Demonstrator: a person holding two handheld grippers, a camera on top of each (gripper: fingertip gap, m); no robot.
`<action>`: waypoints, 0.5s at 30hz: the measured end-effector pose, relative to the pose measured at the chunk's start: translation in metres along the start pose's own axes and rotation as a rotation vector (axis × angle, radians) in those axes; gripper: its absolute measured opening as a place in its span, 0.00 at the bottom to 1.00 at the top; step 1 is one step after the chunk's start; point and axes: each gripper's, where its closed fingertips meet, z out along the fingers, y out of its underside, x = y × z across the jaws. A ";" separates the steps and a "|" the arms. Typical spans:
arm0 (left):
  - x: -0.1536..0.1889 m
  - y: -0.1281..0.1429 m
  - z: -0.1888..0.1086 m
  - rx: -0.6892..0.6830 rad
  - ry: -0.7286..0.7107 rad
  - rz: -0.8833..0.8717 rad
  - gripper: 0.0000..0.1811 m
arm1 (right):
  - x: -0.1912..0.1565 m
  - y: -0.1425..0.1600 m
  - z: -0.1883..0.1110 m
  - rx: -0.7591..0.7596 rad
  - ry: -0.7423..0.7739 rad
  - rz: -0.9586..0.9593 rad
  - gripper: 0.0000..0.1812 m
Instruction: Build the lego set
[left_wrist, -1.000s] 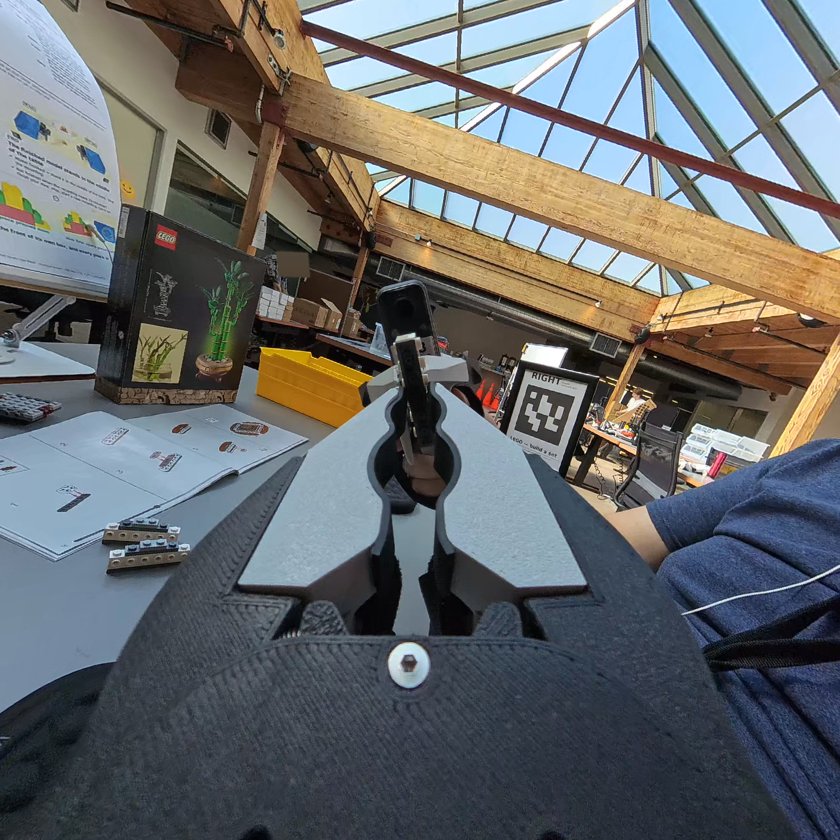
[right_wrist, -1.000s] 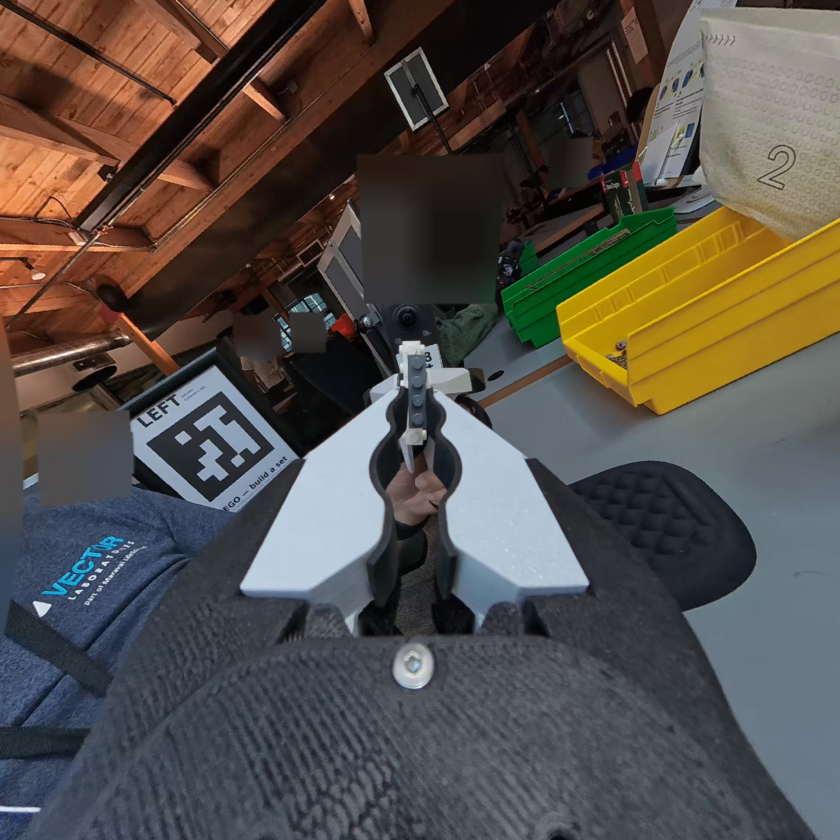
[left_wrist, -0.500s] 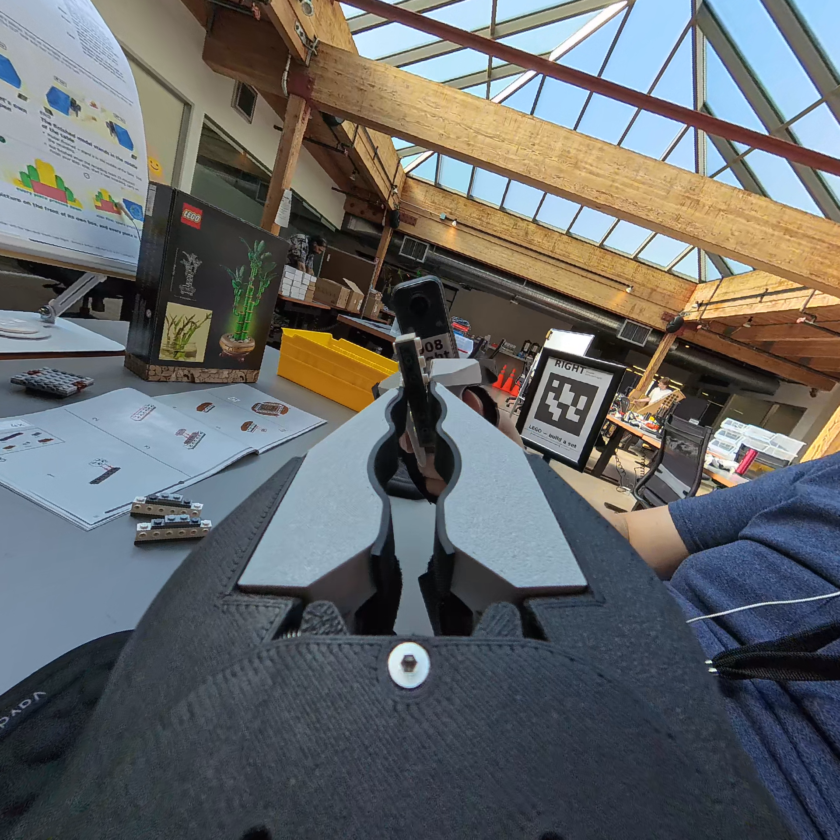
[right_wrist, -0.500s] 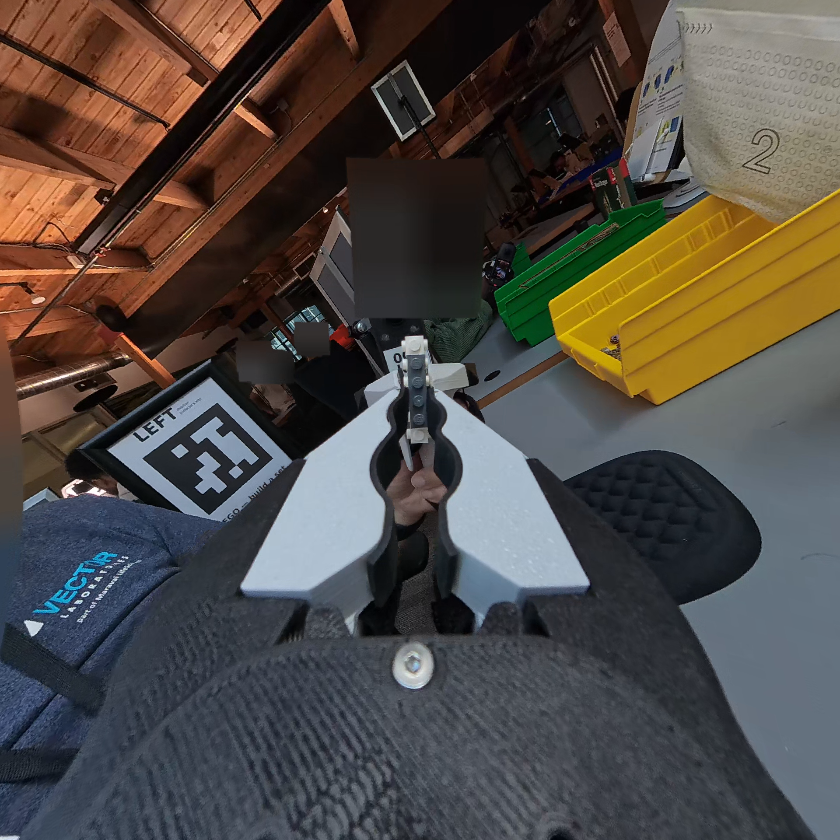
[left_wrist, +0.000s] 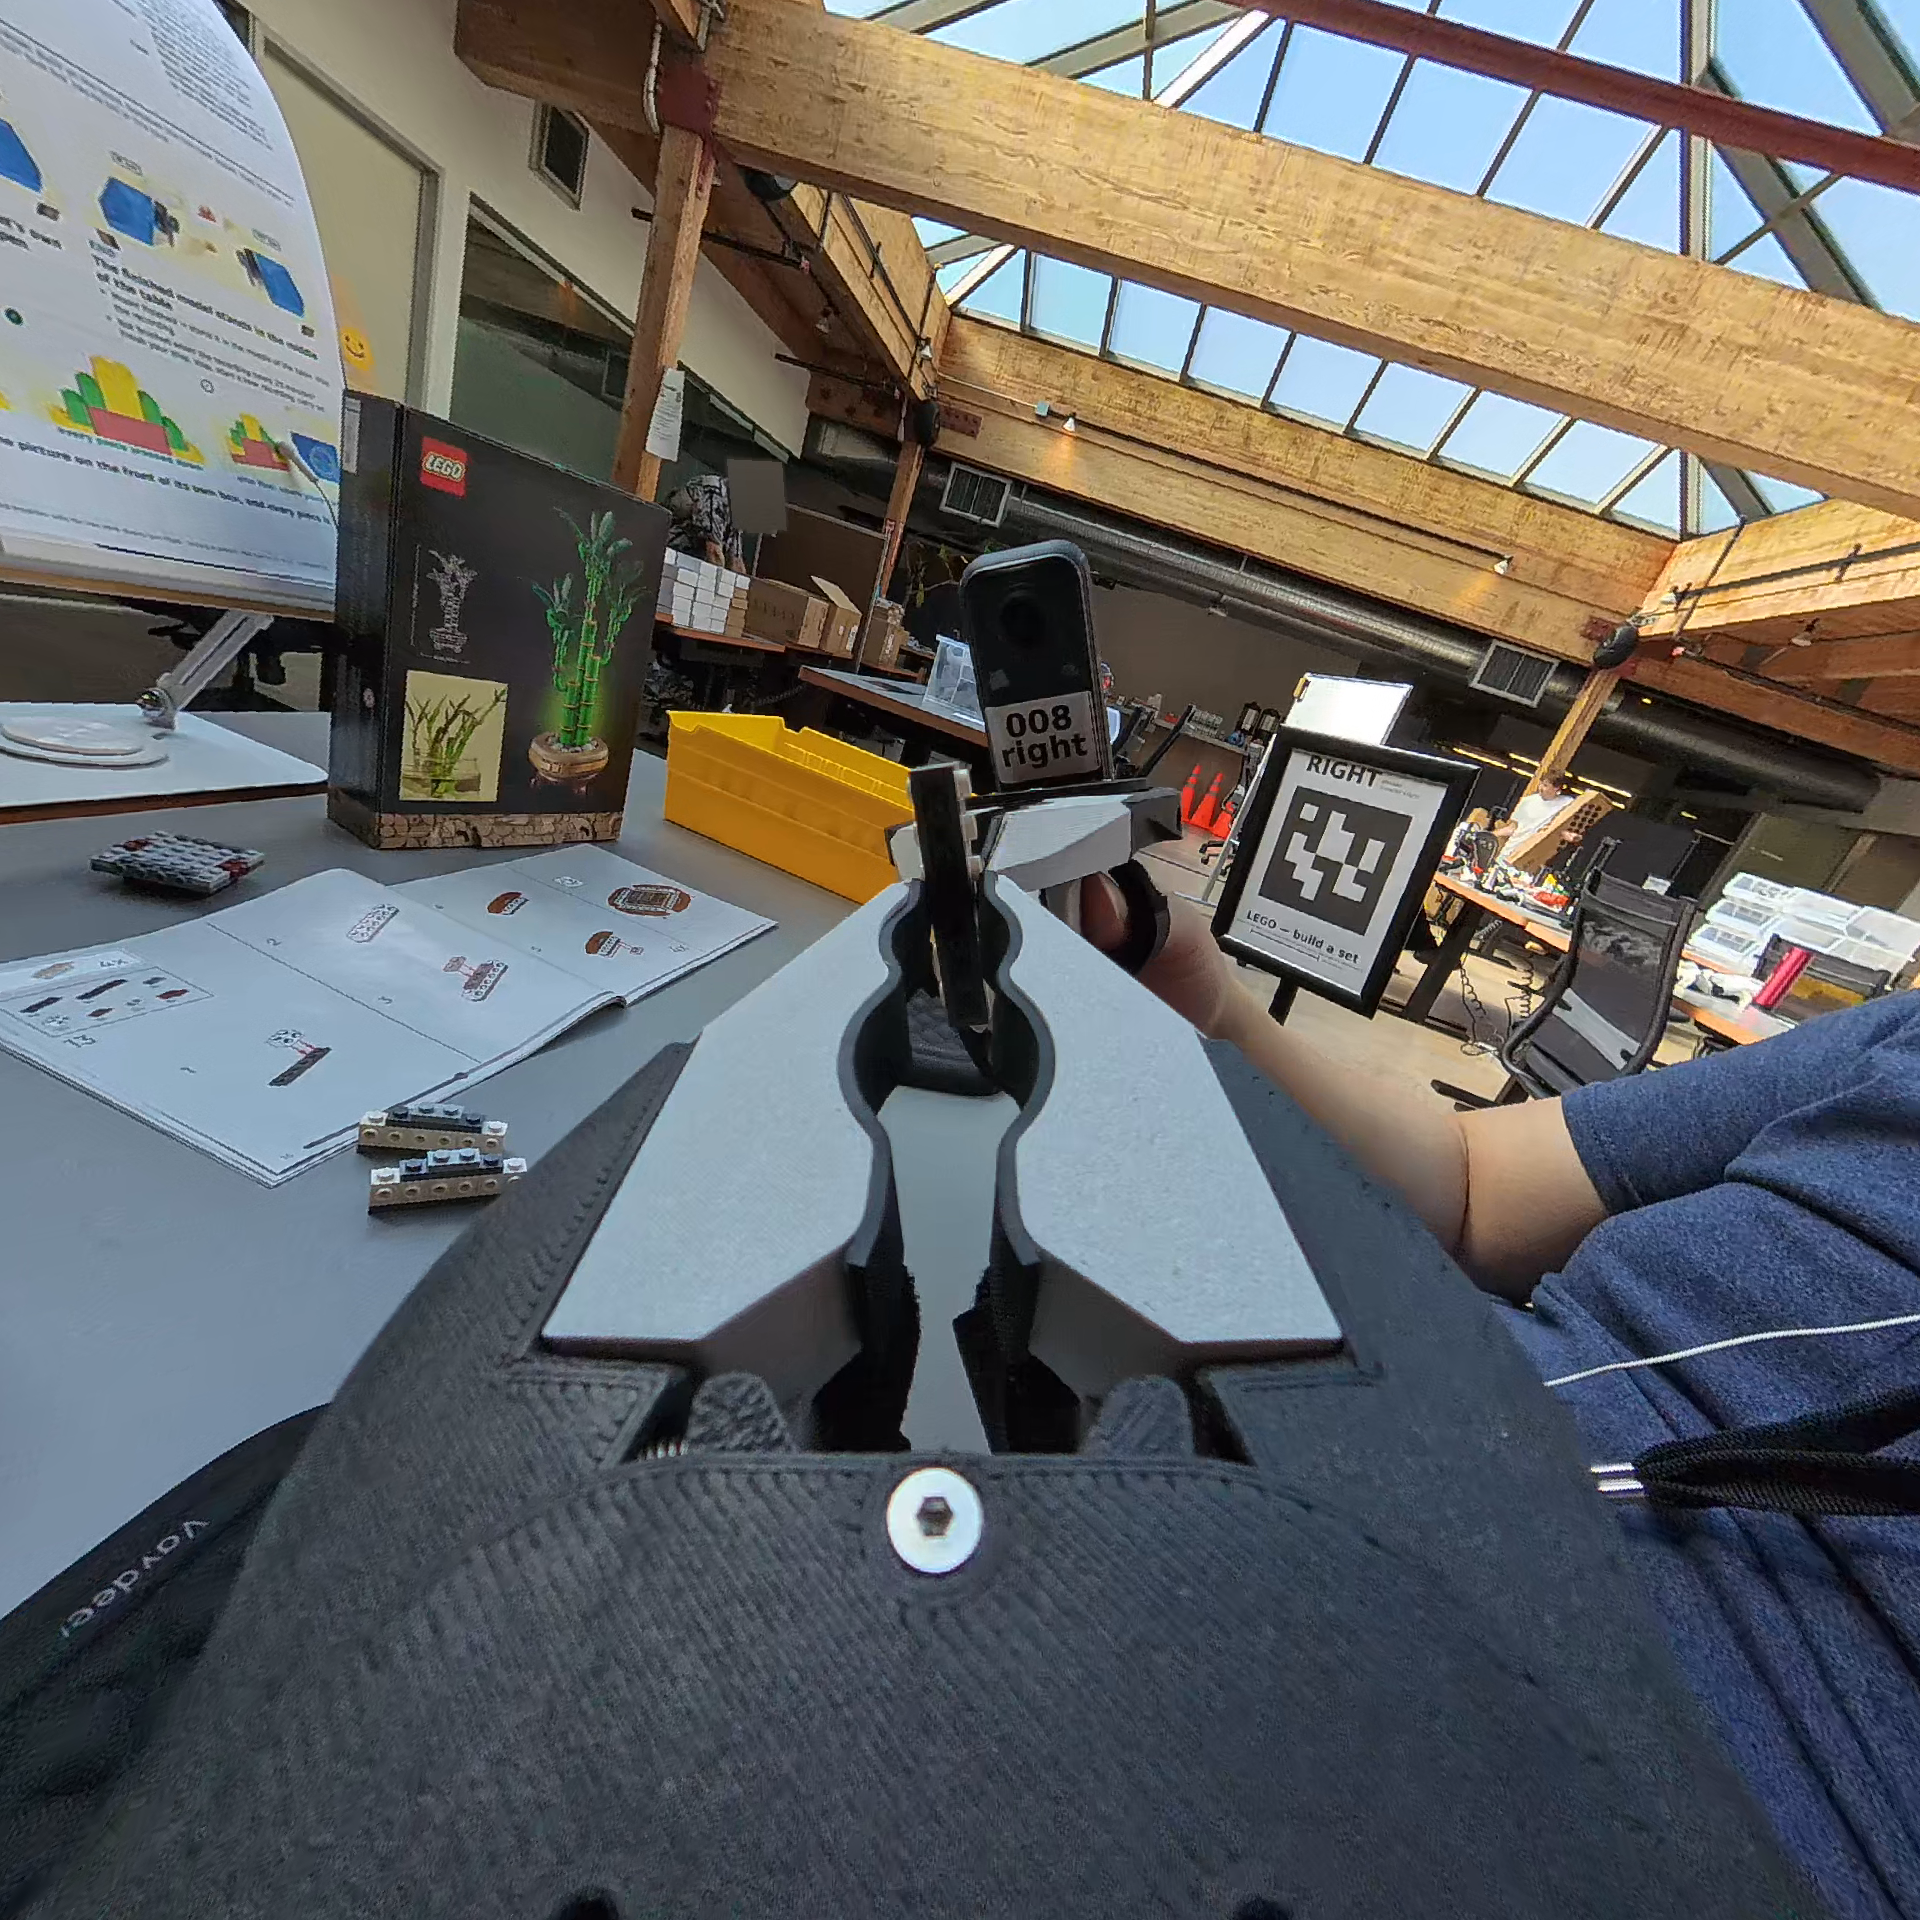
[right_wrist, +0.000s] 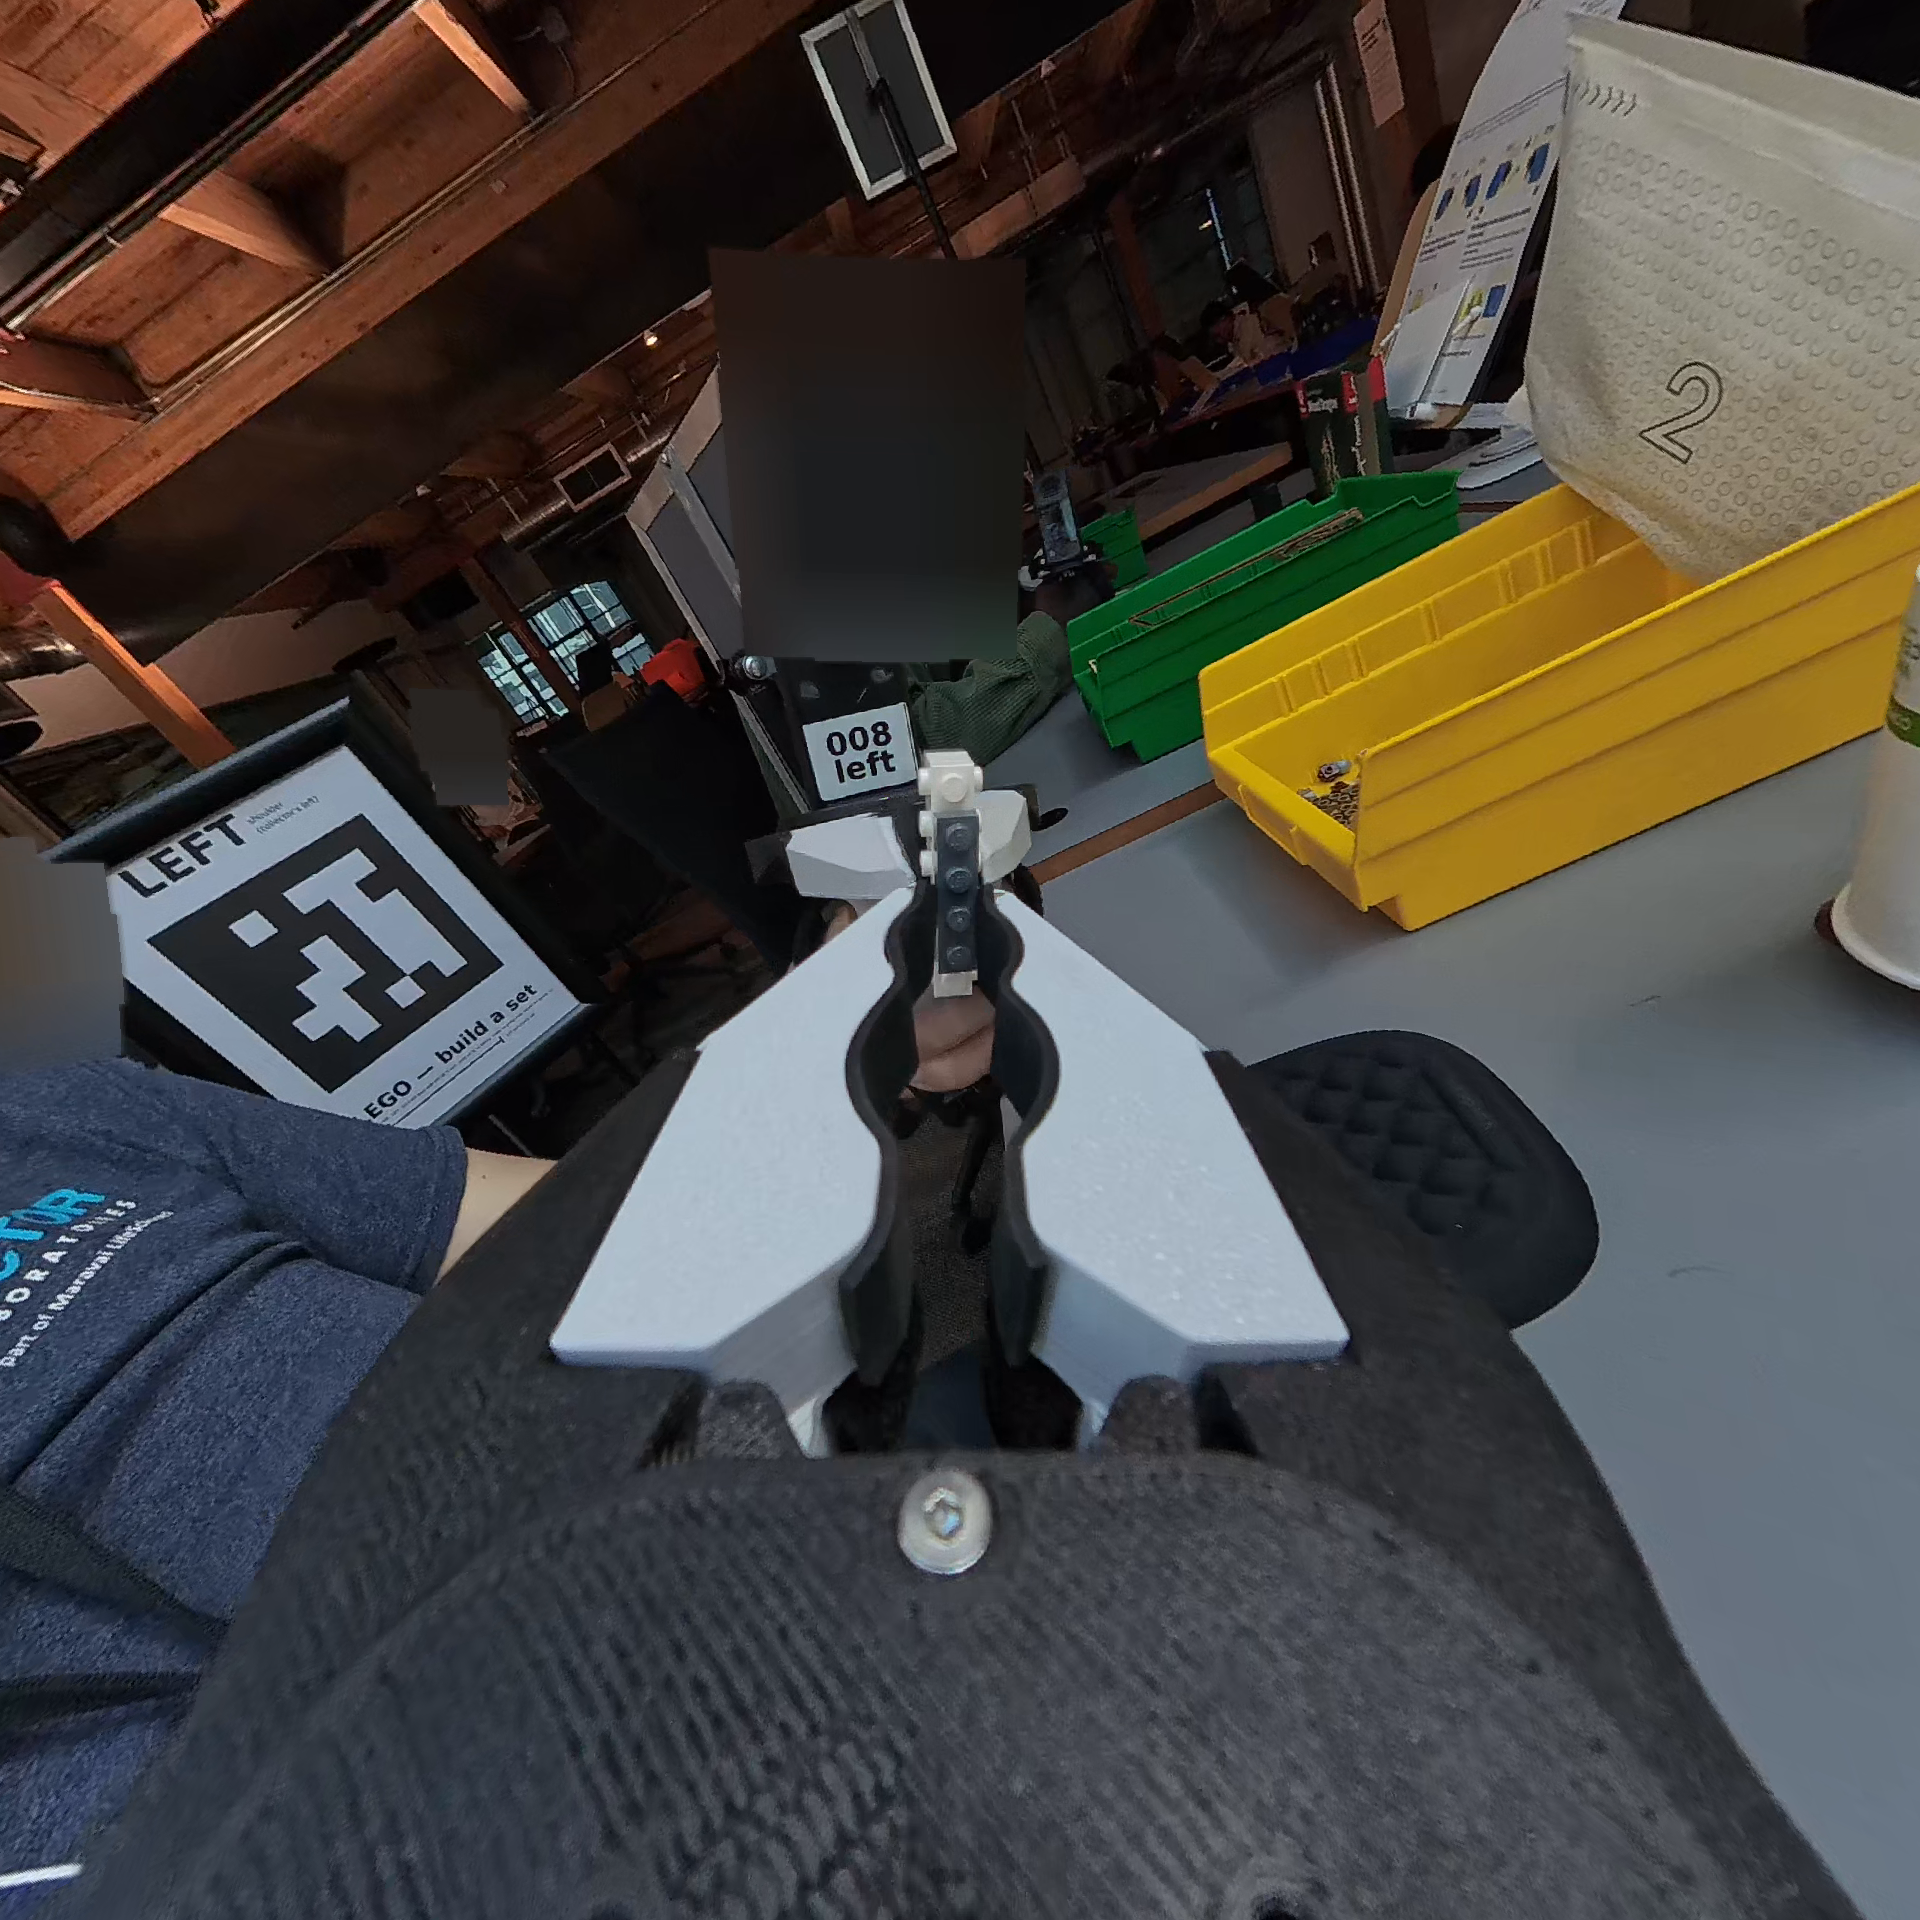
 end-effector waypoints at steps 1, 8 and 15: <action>0.000 0.001 0.000 -0.007 -0.002 0.002 0.04 | 0.001 0.001 0.000 -0.009 0.013 -0.013 0.03; 0.005 0.003 0.000 -0.009 0.071 -0.071 0.03 | -0.005 0.003 -0.002 -0.029 -0.011 -0.022 0.03; 0.012 0.002 0.000 -0.005 0.119 -0.102 0.04 | -0.013 0.003 -0.003 -0.038 -0.053 -0.028 0.03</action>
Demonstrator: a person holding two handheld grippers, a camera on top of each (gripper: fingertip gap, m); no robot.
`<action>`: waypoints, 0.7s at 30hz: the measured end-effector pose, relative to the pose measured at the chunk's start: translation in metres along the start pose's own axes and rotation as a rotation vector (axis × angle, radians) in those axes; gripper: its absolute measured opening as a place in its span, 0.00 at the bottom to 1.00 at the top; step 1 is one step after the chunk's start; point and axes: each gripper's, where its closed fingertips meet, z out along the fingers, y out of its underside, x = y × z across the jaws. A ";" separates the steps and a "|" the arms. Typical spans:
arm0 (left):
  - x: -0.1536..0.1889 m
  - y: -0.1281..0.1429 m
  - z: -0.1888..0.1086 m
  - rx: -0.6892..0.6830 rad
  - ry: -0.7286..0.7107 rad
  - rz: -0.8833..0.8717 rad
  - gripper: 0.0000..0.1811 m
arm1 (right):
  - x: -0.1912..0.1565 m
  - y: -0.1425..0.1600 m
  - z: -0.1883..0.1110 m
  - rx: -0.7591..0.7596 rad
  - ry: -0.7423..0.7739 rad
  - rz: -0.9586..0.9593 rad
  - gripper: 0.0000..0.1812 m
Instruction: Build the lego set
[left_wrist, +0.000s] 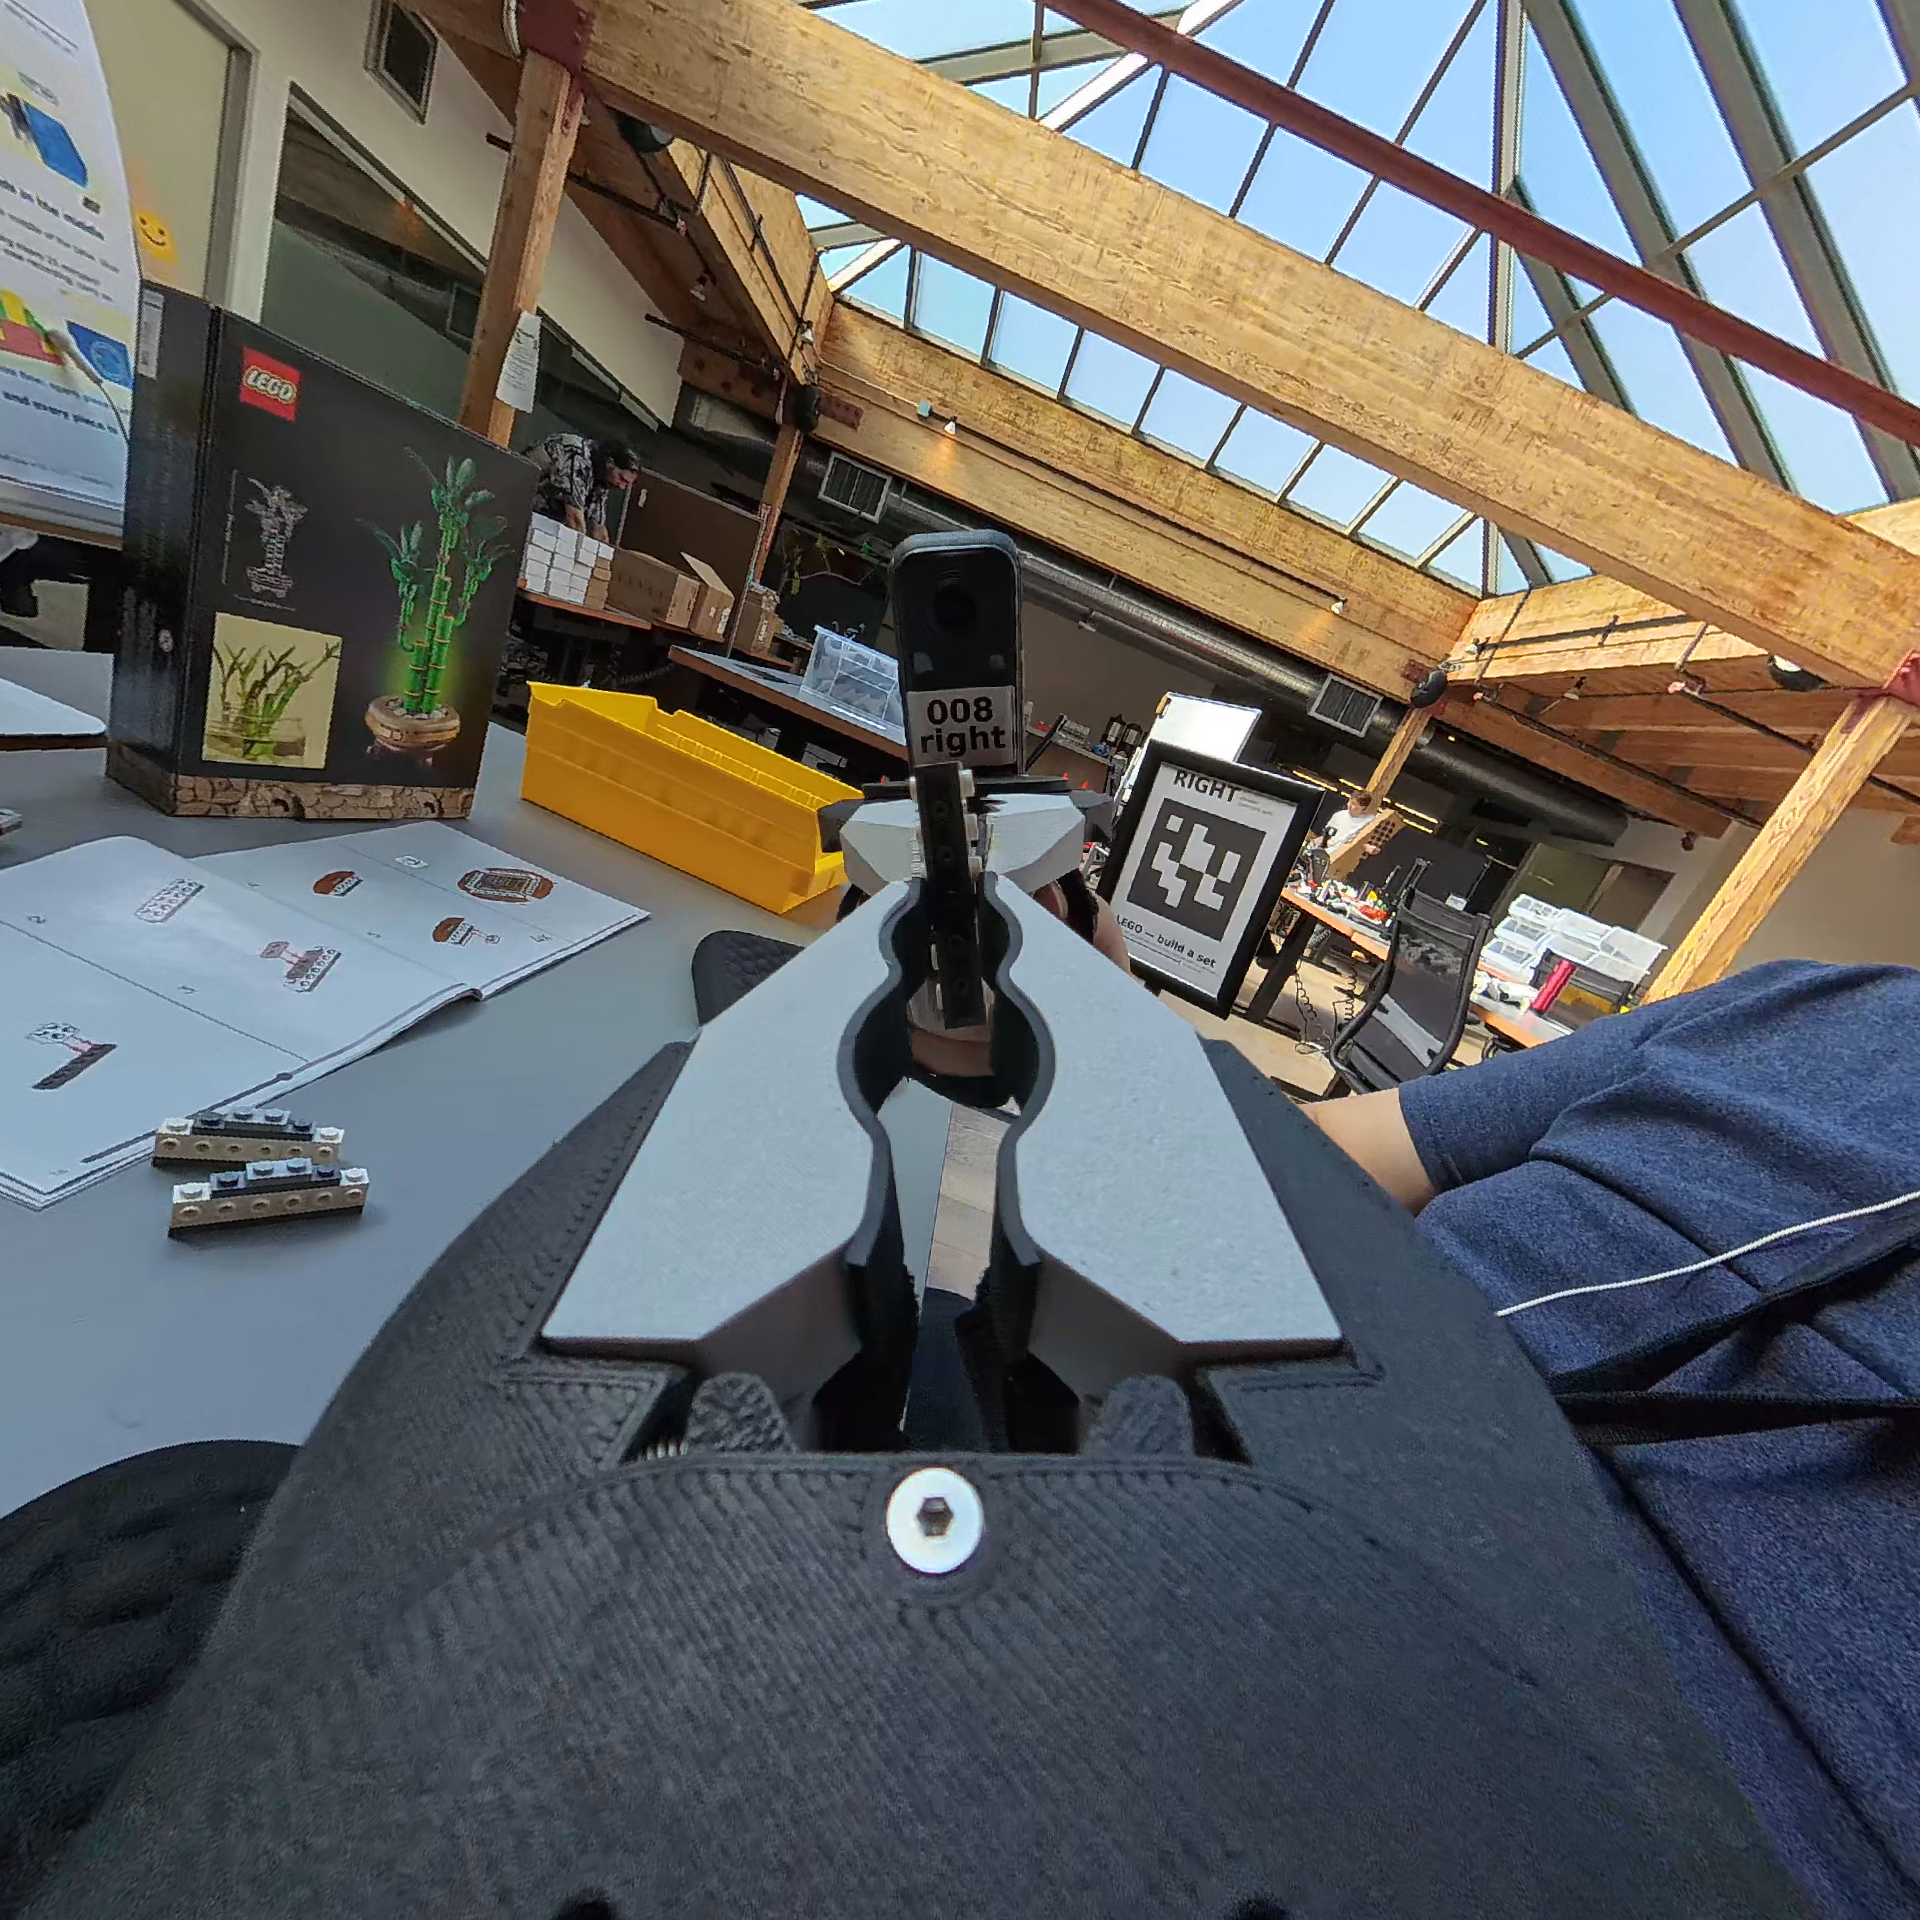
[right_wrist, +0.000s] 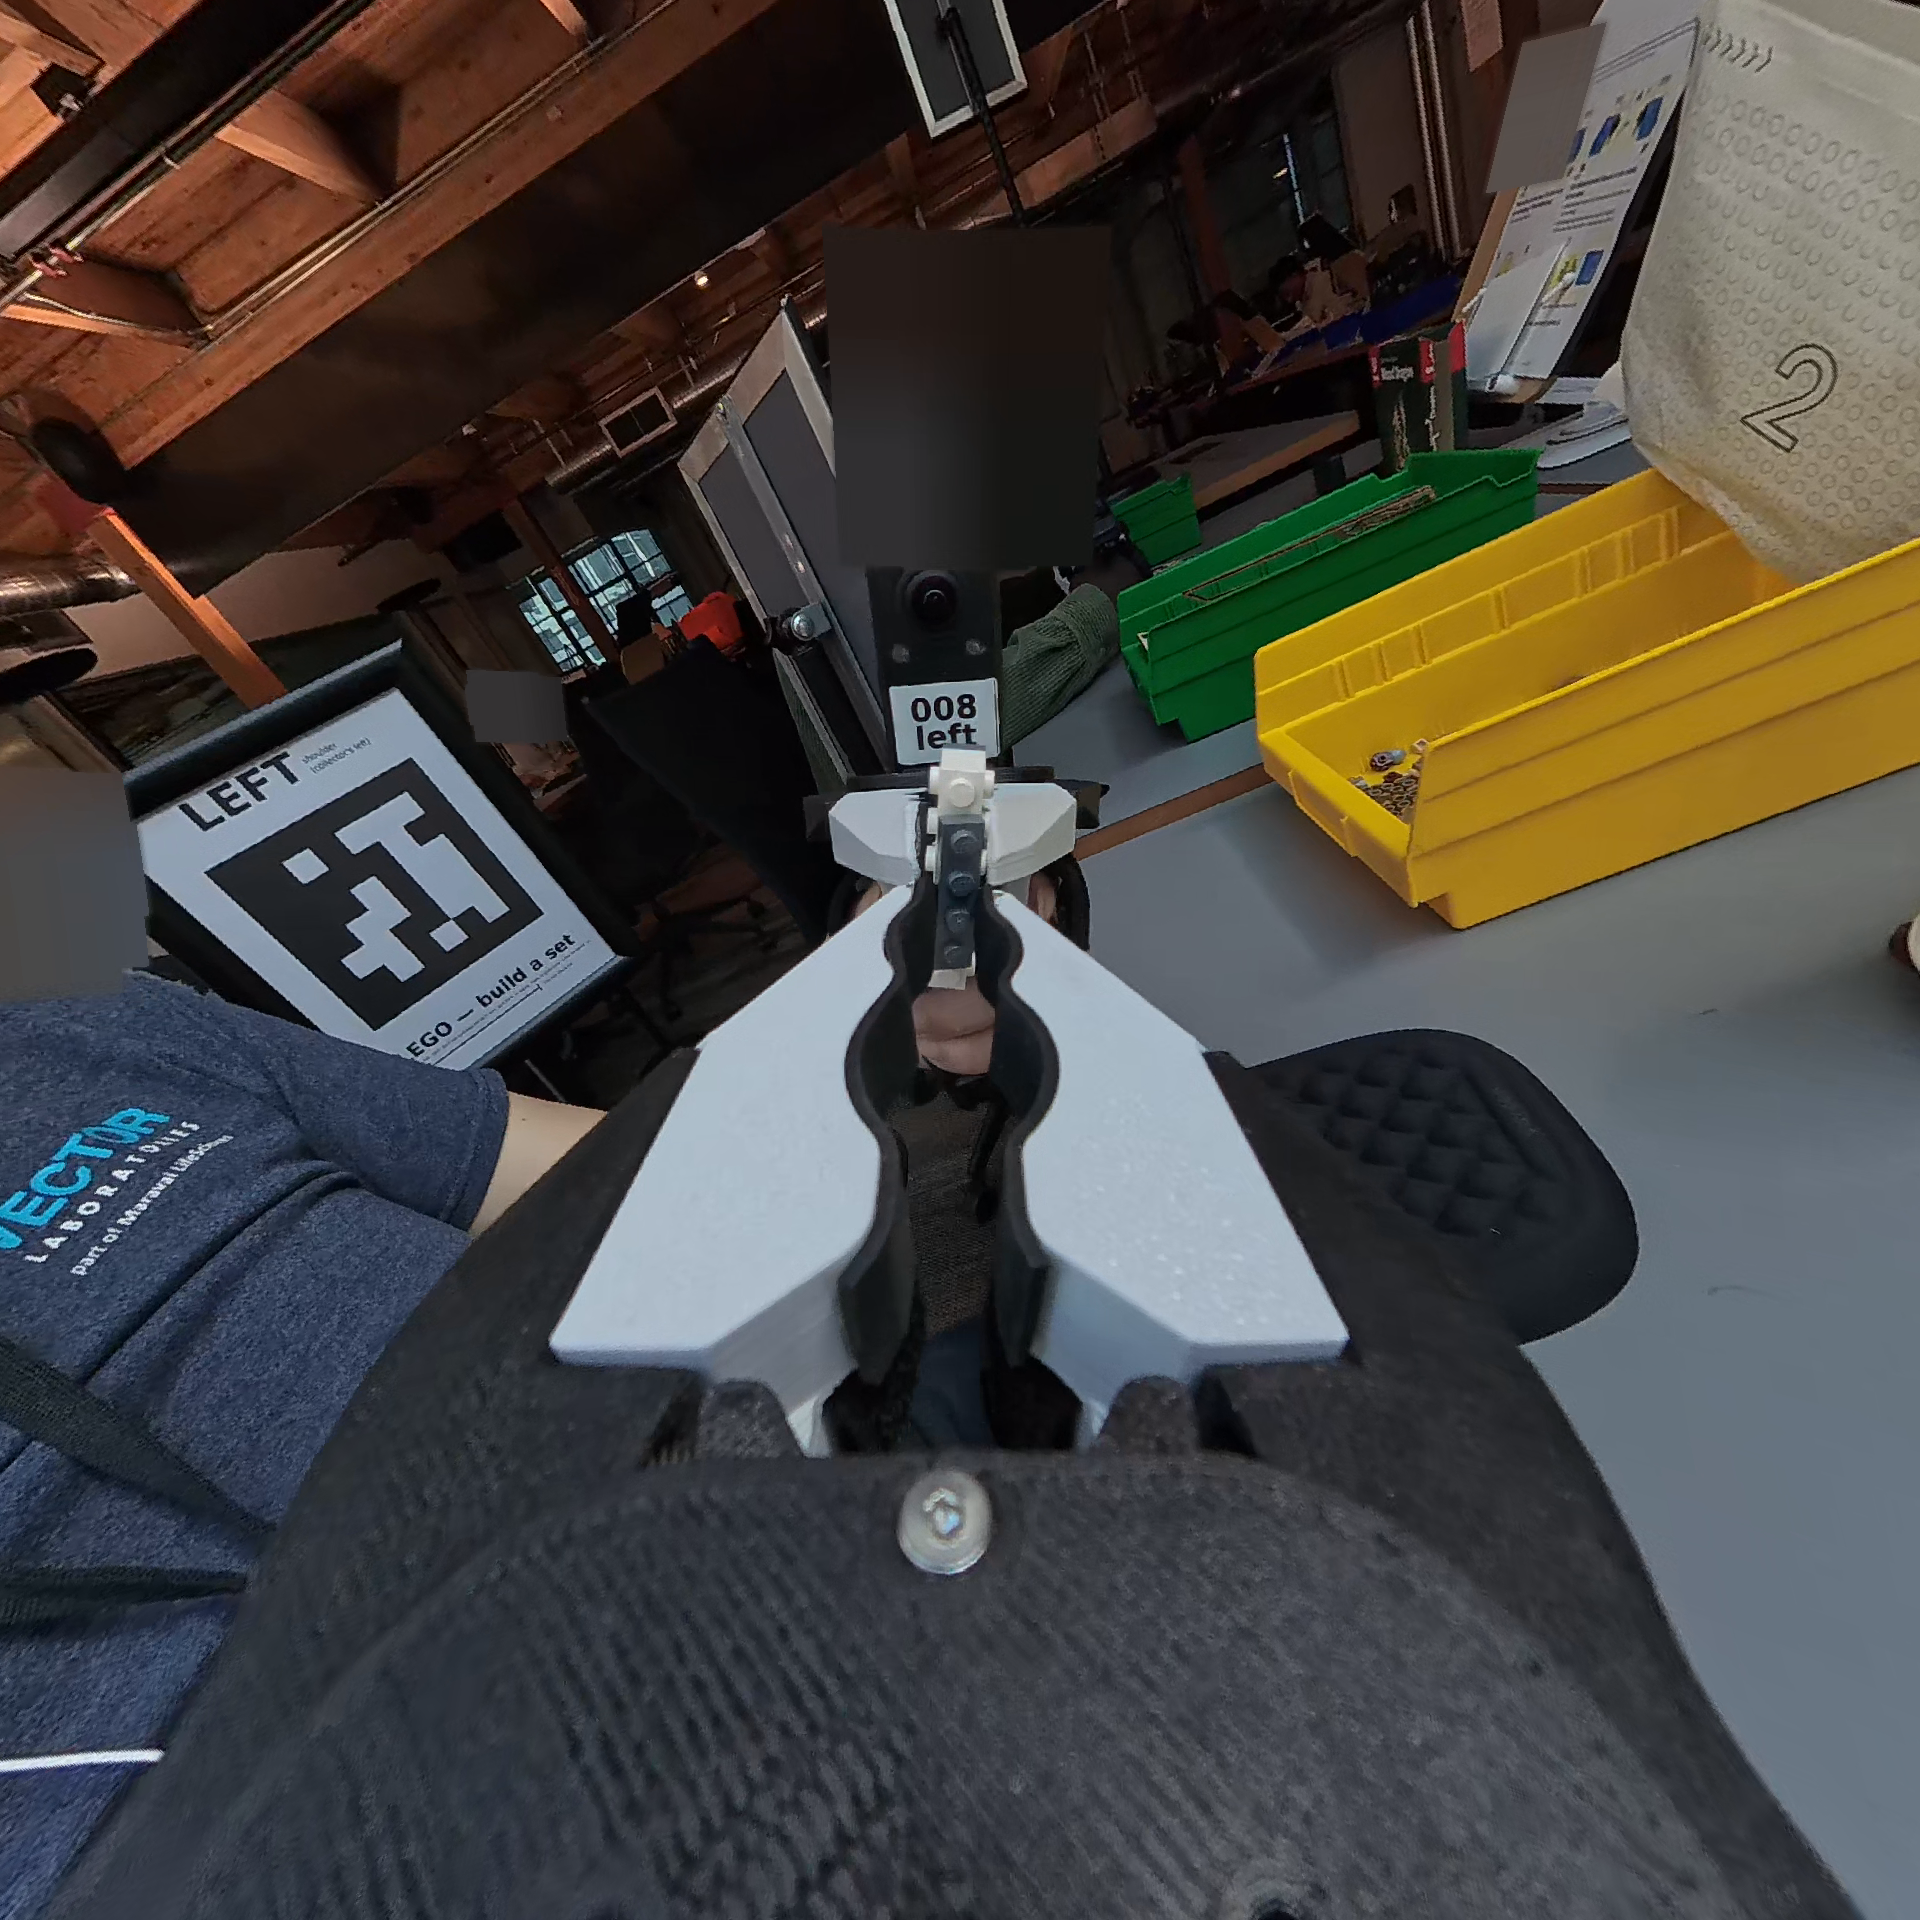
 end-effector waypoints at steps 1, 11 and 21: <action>0.001 -0.001 0.000 0.001 0.007 -0.004 0.04 | 0.000 0.000 0.000 0.000 0.000 -0.003 0.03; -0.001 -0.004 0.000 0.048 0.027 -0.037 0.03 | 0.003 -0.004 -0.001 0.016 0.030 0.014 0.04; 0.003 -0.005 0.002 0.050 0.033 -0.007 0.03 | -0.001 -0.006 -0.003 0.005 0.020 0.006 0.03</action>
